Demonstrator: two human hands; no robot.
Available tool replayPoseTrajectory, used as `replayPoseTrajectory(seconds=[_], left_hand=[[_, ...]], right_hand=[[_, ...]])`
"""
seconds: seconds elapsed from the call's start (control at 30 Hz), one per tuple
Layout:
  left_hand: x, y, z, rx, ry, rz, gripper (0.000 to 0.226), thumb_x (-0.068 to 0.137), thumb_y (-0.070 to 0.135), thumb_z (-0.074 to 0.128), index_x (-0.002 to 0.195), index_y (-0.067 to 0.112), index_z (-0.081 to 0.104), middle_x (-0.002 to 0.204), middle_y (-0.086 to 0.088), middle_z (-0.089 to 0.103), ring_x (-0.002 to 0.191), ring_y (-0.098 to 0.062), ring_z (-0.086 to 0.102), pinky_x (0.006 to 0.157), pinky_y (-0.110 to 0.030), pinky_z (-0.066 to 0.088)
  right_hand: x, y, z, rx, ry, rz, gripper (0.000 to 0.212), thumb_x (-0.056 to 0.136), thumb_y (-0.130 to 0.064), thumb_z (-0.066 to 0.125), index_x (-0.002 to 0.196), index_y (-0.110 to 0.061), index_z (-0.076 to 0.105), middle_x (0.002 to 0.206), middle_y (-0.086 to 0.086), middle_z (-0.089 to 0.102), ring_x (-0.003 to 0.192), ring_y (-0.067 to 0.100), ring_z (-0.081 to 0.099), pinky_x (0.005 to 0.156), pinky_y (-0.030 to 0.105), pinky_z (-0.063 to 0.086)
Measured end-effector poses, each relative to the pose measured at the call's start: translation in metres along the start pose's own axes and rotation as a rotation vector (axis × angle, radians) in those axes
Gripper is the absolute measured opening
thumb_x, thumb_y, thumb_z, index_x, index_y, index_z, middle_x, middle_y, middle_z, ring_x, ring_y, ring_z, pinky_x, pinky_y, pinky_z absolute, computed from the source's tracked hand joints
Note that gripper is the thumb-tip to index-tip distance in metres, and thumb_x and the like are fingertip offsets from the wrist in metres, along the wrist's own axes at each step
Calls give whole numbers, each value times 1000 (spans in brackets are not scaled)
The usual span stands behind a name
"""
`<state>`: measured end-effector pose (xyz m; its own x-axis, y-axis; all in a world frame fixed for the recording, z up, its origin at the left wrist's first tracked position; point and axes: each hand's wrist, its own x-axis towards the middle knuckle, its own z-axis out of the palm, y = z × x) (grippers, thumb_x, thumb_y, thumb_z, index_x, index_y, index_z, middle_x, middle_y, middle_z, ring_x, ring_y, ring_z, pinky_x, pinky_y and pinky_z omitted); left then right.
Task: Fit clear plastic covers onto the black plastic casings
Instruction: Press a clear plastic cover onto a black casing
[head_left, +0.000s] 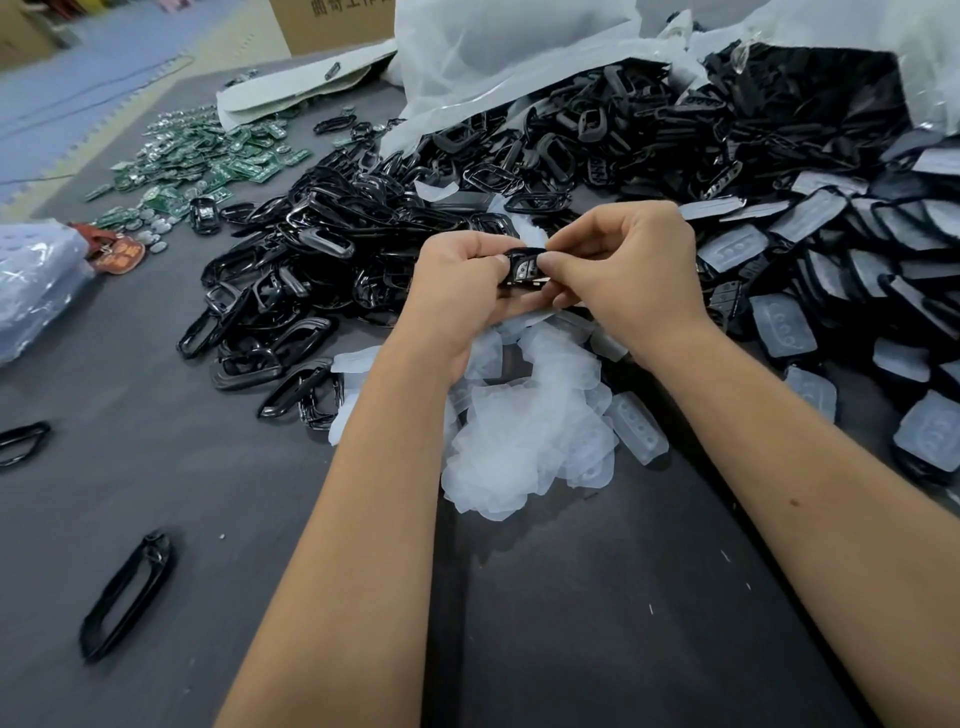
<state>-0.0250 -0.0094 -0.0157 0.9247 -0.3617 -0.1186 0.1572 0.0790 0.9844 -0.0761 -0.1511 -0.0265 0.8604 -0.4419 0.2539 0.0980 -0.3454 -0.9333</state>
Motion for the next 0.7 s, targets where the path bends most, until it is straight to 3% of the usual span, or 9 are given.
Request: replayPoseTrajectory(seconds=[0.13, 0.3, 0.37, 0.47, 0.6, 0.7], left_hand=[[0, -4, 0, 39, 17, 56, 11, 96, -12, 60, 106, -10, 64, 86, -21, 75, 74, -33, 77, 67, -33, 63], [-1, -5, -1, 9, 29, 59, 12, 94, -17, 59, 104, -12, 64, 84, -22, 76, 74, -36, 77, 63, -32, 63], [-1, -4, -3, 8, 12, 64, 12, 94, -17, 59, 103, -11, 64, 86, -21, 77, 75, -35, 77, 65, -31, 63], [-3, -2, -5, -33, -13, 76, 13, 94, -17, 58, 99, -7, 64, 89, -20, 77, 74, -35, 77, 67, -29, 62], [-4, -1, -8, -50, -55, 118, 12, 94, -17, 59, 98, -7, 63, 88, -16, 75, 75, -31, 76, 69, -30, 62], [-4, -2, -7, -28, -31, 153, 11, 92, -15, 63, 98, -5, 64, 88, -18, 74, 76, -33, 76, 70, -33, 63]], right_hand=[[-1, -1, 2, -112, 55, -12, 11, 78, -9, 88, 78, -10, 76, 67, 3, 74, 55, 13, 73, 62, 33, 64], [-2, -1, 0, -265, 150, -50, 26, 69, -29, 94, 75, -18, 72, 67, -10, 67, 60, 1, 63, 57, 11, 47], [-2, -1, -2, -273, 165, -18, 35, 67, -36, 96, 82, -19, 69, 70, -9, 66, 63, 2, 61, 59, 12, 45], [0, -2, -6, -106, 61, 92, 34, 70, -30, 97, 88, -15, 71, 77, 2, 73, 66, 15, 71, 60, 31, 56], [2, -1, -9, 148, -46, 186, 31, 76, -12, 93, 89, 2, 70, 66, 9, 73, 53, 23, 70, 51, 28, 55], [2, -3, -9, 170, -70, 160, 26, 77, -11, 92, 86, 0, 70, 62, 7, 72, 51, 23, 70, 50, 28, 57]])
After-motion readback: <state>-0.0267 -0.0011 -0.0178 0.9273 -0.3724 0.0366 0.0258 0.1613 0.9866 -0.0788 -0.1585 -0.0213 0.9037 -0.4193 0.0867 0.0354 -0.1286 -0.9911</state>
